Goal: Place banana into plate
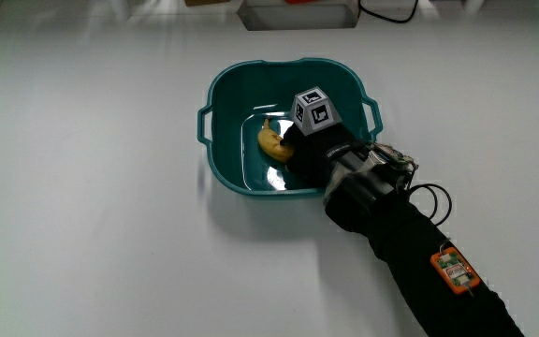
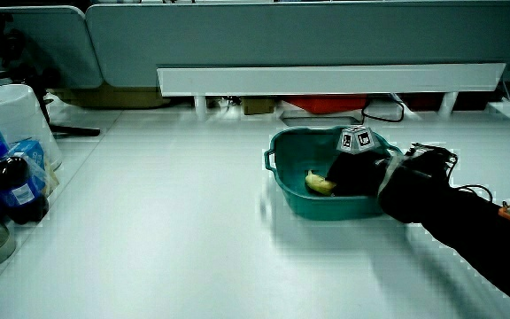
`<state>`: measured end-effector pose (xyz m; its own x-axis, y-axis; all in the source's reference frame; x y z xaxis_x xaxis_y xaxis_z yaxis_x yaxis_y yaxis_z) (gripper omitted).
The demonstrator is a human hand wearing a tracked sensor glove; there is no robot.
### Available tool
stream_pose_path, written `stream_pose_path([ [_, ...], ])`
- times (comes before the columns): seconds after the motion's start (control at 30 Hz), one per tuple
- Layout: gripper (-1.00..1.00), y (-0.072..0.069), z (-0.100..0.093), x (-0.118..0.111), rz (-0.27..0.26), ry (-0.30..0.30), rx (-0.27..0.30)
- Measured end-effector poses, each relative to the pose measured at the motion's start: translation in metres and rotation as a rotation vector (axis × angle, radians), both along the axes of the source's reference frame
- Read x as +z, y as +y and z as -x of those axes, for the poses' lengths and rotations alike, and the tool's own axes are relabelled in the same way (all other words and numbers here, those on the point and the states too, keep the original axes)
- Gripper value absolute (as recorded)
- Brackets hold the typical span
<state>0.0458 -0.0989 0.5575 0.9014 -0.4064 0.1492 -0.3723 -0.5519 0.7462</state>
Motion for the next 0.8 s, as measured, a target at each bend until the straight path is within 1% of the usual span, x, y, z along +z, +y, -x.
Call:
stream_pose_path([
  [0.03, -0.29, 0.000, 0.000, 0.001, 0.004, 0.001, 0.003],
  [0.07, -0.31, 0.000, 0.000, -0.001, -0.006, 0.005, 0.011],
  [0.1, -0.34, 0.000, -0.001, 0.002, -0.007, 0.017, 0.014],
  [0.13, -0.37, 0.000, -0.001, 0.003, 0.006, 0.010, 0.012],
  [0.17, -0.40, 0.000, -0.002, 0.001, 0.009, -0.004, 0.012],
  [0.2, -0.43, 0.000, -0.002, 0.002, -0.002, 0.009, 0.016],
  [0.23, -0.46, 0.000, -0.002, 0.002, -0.006, 0.002, 0.014],
  [0.27, -0.49, 0.000, -0.002, 0.002, 0.015, -0.006, 0.011],
  [0.3, -0.51, 0.000, -0.002, 0.002, 0.010, 0.000, 0.016],
  [0.33, -0.54, 0.000, -0.002, 0.002, 0.018, -0.002, 0.010],
  [0.37, -0.57, 0.000, -0.003, 0.002, -0.001, 0.005, 0.026],
  [0.4, -0.60, 0.000, -0.004, 0.000, -0.008, -0.013, 0.030],
  [0.43, -0.63, -0.001, -0.006, -0.001, -0.001, -0.016, 0.039],
  [0.47, -0.66, -0.001, -0.006, -0.004, -0.007, -0.032, 0.042],
  [0.5, -0.69, -0.002, -0.007, -0.005, -0.022, -0.023, 0.050],
  [0.53, -0.71, -0.002, -0.007, -0.008, -0.031, -0.038, 0.053],
  [0.6, -0.77, -0.002, -0.005, -0.015, -0.042, -0.060, 0.046],
  [0.63, -0.80, -0.002, -0.005, -0.019, -0.053, -0.055, 0.051],
  [0.7, -0.86, -0.003, -0.006, -0.027, -0.067, -0.077, 0.052],
  [0.73, -0.89, -0.004, -0.006, -0.029, -0.062, -0.089, 0.048],
  [0.77, -0.91, -0.005, -0.007, -0.033, -0.075, -0.084, 0.057],
  [0.8, -0.94, -0.005, -0.008, -0.039, -0.072, -0.106, 0.044],
])
